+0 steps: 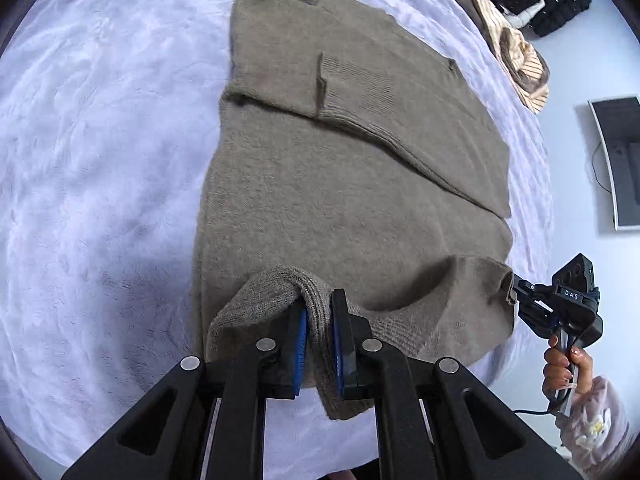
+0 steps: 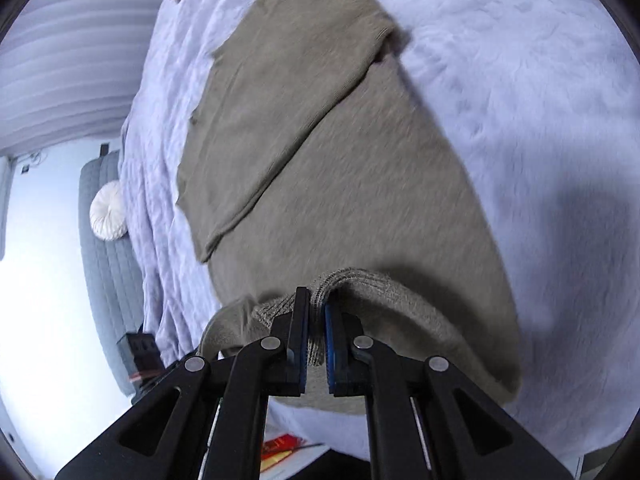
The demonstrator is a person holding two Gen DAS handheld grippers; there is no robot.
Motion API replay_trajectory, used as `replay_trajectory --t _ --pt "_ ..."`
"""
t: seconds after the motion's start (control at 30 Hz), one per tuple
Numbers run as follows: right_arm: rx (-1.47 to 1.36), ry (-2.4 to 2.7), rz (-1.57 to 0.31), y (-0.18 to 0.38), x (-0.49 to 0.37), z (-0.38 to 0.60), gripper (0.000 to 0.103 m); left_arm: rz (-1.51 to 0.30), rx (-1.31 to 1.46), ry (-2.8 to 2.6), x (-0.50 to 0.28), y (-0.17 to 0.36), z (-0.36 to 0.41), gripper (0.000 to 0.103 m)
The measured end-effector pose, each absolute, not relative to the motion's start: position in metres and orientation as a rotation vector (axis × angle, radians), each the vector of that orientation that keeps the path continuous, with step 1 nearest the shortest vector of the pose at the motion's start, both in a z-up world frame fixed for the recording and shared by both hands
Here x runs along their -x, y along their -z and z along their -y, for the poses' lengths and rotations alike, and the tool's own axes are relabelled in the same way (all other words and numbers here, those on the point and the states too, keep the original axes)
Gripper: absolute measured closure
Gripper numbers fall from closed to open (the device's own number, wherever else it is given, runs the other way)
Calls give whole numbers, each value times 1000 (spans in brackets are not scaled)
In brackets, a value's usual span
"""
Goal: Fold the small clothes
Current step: 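Grasp the sweater hem with both tools and lift it toward the collar, then carry the hem over the collar with both tools and lay it down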
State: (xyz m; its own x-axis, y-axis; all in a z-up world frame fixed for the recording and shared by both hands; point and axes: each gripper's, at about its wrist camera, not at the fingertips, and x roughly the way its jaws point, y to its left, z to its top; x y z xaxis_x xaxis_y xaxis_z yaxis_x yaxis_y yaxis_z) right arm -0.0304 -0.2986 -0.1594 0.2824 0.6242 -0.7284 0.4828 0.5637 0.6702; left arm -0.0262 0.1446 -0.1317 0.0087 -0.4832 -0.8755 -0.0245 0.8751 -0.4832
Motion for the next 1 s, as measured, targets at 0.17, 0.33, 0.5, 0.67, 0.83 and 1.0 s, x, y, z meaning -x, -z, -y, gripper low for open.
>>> replay_trajectory --t 0.17,0.33,0.5,0.67,0.83,1.0 --pt "-1030 -83 -1382 171 21 307 96 -1521 313 311 23 125 -145 63" --pt "-1030 -81 -1391 180 19 317 96 -1377 195 268 19 94 -160 23" --pt "-1045 -84 -1396 188 22 321 96 -1405 40 412 8 108 -131 23" --pt "-1084 -85 -1402 194 23 320 95 -1434 -36 544 3 120 -103 23" --pt "-740 -125 -1438 155 14 303 80 -1460 -65 547 -9 131 -94 23" --pt "-117 -217 -1395 110 14 259 43 -1503 -71 566 -16 150 -88 23"
